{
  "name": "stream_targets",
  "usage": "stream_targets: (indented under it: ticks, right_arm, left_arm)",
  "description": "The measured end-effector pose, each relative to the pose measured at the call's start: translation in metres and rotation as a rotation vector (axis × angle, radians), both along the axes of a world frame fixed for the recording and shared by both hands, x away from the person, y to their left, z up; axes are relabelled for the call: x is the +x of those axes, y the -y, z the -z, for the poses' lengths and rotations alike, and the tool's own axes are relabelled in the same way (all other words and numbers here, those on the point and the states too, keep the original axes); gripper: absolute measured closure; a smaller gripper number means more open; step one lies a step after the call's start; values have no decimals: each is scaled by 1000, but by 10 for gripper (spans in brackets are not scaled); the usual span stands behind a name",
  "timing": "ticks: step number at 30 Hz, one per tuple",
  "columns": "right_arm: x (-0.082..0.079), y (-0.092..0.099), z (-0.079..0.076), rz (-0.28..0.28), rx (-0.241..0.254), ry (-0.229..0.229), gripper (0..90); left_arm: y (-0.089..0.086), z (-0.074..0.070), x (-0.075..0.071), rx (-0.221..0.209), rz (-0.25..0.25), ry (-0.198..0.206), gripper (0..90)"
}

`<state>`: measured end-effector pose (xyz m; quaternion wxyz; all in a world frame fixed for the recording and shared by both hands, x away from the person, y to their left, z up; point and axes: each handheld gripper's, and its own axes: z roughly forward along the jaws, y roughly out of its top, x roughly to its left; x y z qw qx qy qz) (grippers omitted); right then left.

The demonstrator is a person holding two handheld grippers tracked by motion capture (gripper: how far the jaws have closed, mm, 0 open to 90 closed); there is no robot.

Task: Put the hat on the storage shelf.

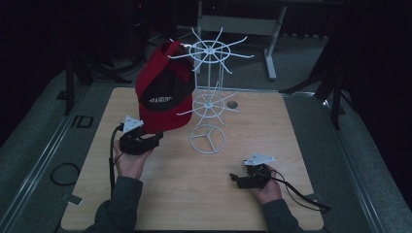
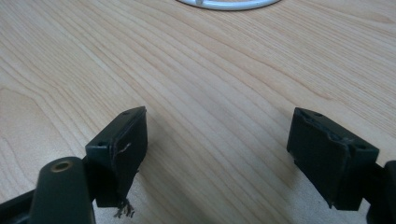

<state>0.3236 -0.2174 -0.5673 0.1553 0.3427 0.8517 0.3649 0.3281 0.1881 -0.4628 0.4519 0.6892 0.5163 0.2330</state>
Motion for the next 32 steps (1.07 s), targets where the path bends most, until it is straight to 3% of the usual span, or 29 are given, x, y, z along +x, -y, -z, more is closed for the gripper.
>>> stream_targets:
  ticks: [10,13,15,32]
  right_arm:
    - [0,0,0,0,0,0,200]
    - [0,0,0,0,0,-1,200]
    - [0,0,0,1,1,-1,200]
    - [0,0,0,1,0,-2,200]
  left_arm:
    - [-6,4,-5,0,-10,7,385]
    - [-7,6,-7,5,-10,17,385]
    - [-5,10,-13,37,-23,51,389]
    - [-10,47,-22,36,-41,-20,414]
